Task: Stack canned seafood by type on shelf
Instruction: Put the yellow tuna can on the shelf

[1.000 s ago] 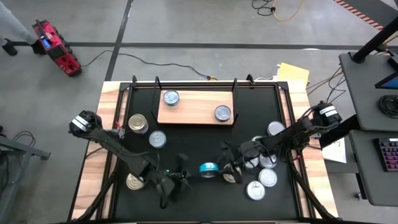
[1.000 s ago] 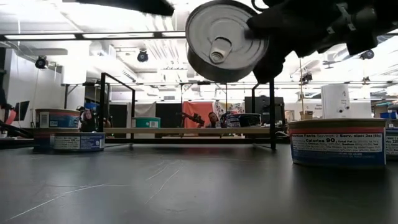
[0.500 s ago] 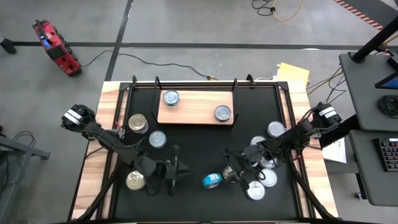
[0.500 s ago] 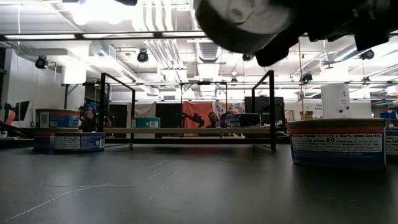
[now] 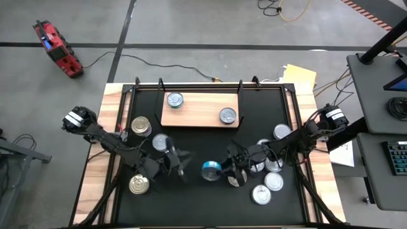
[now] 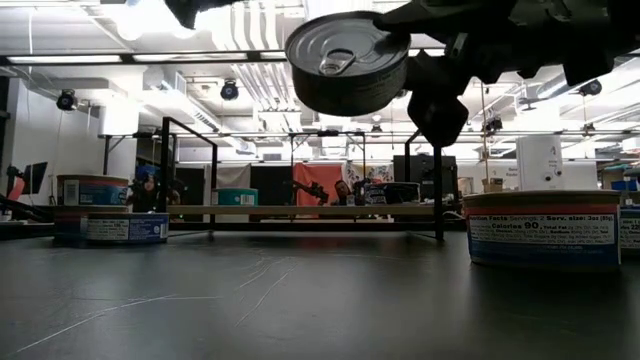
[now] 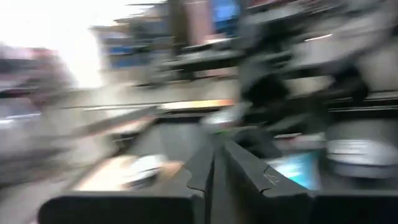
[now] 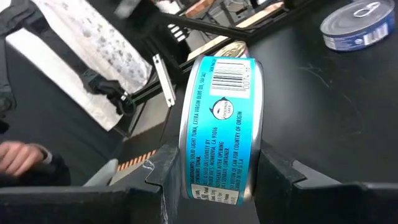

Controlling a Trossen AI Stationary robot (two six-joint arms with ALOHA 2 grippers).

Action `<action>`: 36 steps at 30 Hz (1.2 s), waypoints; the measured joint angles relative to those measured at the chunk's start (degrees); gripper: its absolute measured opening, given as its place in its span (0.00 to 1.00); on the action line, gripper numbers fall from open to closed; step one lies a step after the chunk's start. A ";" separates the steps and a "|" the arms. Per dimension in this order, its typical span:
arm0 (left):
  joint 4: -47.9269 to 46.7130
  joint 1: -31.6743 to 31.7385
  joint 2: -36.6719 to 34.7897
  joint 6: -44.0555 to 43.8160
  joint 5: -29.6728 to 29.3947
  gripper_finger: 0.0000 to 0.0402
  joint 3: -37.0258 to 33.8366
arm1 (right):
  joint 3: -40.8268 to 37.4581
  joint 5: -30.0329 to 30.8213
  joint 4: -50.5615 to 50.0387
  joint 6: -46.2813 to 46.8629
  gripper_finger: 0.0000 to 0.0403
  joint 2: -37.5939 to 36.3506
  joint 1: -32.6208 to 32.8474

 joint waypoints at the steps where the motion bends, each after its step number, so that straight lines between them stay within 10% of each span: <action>1: 0.01 0.53 -0.57 -0.99 5.48 0.09 -0.32 | -0.01 0.07 -0.01 0.38 0.34 0.00 -0.18; 4: 0.13 1.96 -2.86 -2.71 18.93 0.15 -2.04 | -0.11 0.54 0.01 0.52 0.34 0.00 -0.31; 13: 3.00 3.09 -7.51 -7.45 28.78 0.31 -11.21 | -0.30 0.92 2.24 2.65 0.34 1.57 -0.24; 24: 7.92 3.34 -7.54 -31.66 22.06 0.53 -15.23 | 0.94 2.20 13.19 -0.99 0.34 6.38 -2.79; 36: 7.89 3.93 -2.97 -34.95 18.33 0.58 -13.92 | 4.69 0.87 9.83 -9.72 0.34 6.34 -2.75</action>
